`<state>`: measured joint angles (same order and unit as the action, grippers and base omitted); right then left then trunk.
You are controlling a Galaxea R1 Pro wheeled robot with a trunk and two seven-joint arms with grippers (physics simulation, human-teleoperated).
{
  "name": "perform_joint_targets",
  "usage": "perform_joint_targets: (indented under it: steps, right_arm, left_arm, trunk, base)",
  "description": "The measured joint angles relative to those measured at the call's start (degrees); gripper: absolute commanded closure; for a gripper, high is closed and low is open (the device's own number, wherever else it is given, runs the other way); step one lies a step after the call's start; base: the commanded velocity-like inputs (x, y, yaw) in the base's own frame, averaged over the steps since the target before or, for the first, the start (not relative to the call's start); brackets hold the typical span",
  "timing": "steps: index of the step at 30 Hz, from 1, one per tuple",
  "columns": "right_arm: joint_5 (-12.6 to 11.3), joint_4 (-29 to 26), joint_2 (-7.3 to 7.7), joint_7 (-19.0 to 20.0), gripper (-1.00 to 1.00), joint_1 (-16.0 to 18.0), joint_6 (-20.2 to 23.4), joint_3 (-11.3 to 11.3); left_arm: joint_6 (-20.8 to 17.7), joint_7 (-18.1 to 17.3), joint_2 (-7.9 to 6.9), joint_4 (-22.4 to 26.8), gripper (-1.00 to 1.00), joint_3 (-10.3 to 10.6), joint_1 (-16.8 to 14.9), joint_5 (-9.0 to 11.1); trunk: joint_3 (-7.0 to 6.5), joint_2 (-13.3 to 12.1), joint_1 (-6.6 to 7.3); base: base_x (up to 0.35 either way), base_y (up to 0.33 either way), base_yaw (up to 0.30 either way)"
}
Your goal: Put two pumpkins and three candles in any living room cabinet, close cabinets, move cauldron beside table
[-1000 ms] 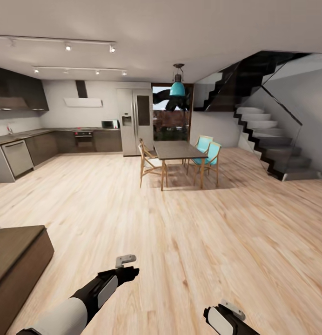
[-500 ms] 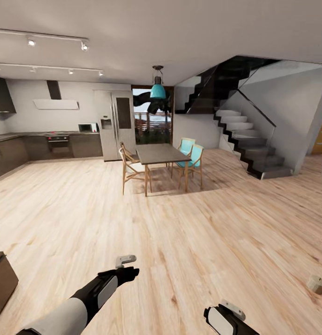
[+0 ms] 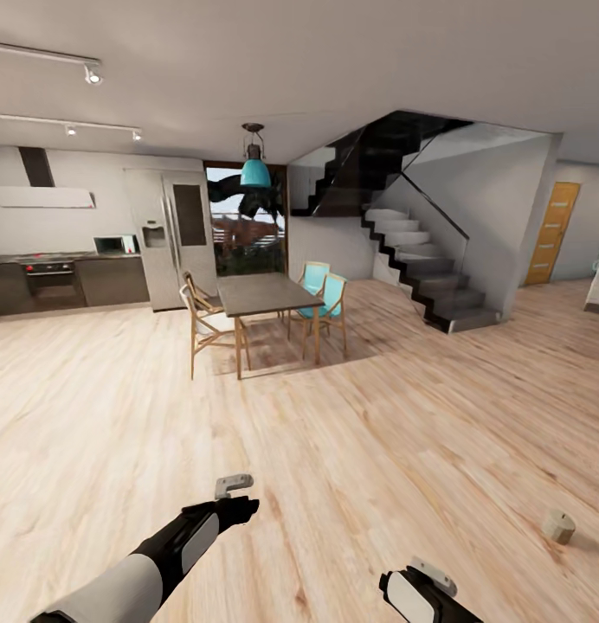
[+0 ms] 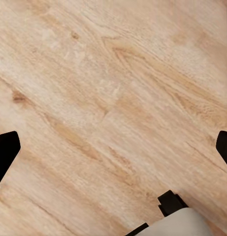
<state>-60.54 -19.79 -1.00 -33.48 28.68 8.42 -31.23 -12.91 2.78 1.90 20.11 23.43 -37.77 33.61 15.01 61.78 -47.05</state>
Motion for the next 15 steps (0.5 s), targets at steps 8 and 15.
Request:
perform_joint_targets:
  steps: [8,15]
  right_arm:
    - [0.0,0.0,0.00,0.0,-1.00,0.0,0.0,0.0]
    - [0.0,0.0,0.00,0.0,-1.00,0.0,0.0,0.0]
  left_arm:
    - [0.0,0.0,0.00,0.0,-1.00,0.0,0.0,0.0]
    - [0.0,0.0,0.00,0.0,-1.00,0.0,0.0,0.0]
  trunk:
    - [-0.46,0.0,0.00]
    - [-0.85,0.0,0.00]
  base:
    - [0.337,0.000,-0.244]
    - [0.336,0.000,-0.246]
